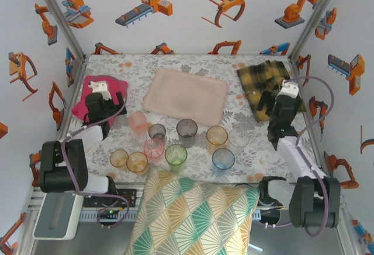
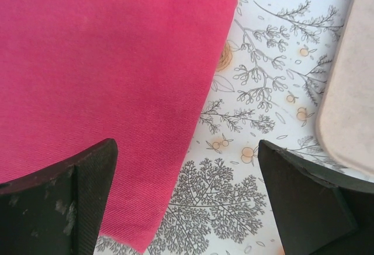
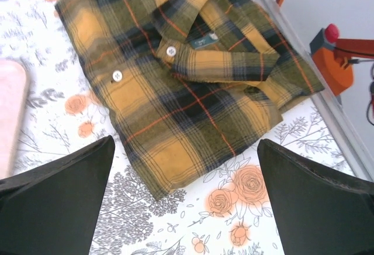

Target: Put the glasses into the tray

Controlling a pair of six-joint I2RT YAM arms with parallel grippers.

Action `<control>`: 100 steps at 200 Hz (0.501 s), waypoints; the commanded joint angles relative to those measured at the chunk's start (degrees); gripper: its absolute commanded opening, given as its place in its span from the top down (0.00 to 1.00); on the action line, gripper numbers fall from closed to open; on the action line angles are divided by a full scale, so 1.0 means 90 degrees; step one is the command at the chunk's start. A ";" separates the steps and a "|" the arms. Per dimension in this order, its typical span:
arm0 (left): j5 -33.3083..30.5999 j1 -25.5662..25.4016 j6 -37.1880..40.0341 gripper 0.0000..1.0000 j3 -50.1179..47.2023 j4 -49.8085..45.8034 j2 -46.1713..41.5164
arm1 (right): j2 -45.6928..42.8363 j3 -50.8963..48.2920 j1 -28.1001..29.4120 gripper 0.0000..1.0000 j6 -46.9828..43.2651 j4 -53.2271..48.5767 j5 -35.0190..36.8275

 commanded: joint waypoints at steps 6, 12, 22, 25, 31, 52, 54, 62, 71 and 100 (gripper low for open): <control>-0.0107 -0.0025 0.0198 0.03 0.0978 -0.2491 -0.0373 | -0.0453 0.1485 0.0055 0.01 0.1480 -0.3253 0.0346; -0.0123 -0.0037 0.0330 0.03 0.1260 -0.2983 -0.0376 | -0.0602 0.1691 0.0060 0.01 0.1704 -0.3583 0.0207; -0.0133 -0.0047 0.0489 0.03 0.1750 -0.3829 -0.0390 | -0.0878 0.1808 0.0059 0.01 0.1977 -0.4004 -0.0181; -0.0111 -0.0047 0.0571 0.03 0.1895 -0.4077 -0.0394 | -0.0978 0.1760 0.0055 0.01 0.1919 -0.3959 -0.0387; -0.0054 -0.0047 0.0687 0.03 0.2186 -0.4573 -0.0385 | -0.1156 0.1626 0.0060 0.01 0.1787 -0.3775 -0.0763; -0.0054 -0.0056 0.0681 0.03 0.3072 -0.5937 -0.0357 | -0.1361 0.1951 0.0055 0.11 0.2066 -0.4510 -0.1098; -0.0076 -0.0055 0.0628 0.03 0.3165 -0.6035 -0.0350 | -0.1358 0.2018 0.0060 0.12 0.2081 -0.4676 -0.1100; -0.0085 -0.0057 0.0431 0.03 0.3575 -0.6624 -0.0303 | -0.1290 0.2312 0.0060 0.14 0.2094 -0.5233 -0.1119; 0.0037 -0.0054 0.0349 0.03 0.4063 -0.7270 -0.0215 | -0.1225 0.2556 0.0065 0.14 0.2189 -0.5781 -0.1074; 0.0676 -0.0060 0.0405 0.03 0.5118 -0.8482 -0.0191 | -0.1173 0.3149 0.0183 0.16 0.2206 -0.7197 -0.1220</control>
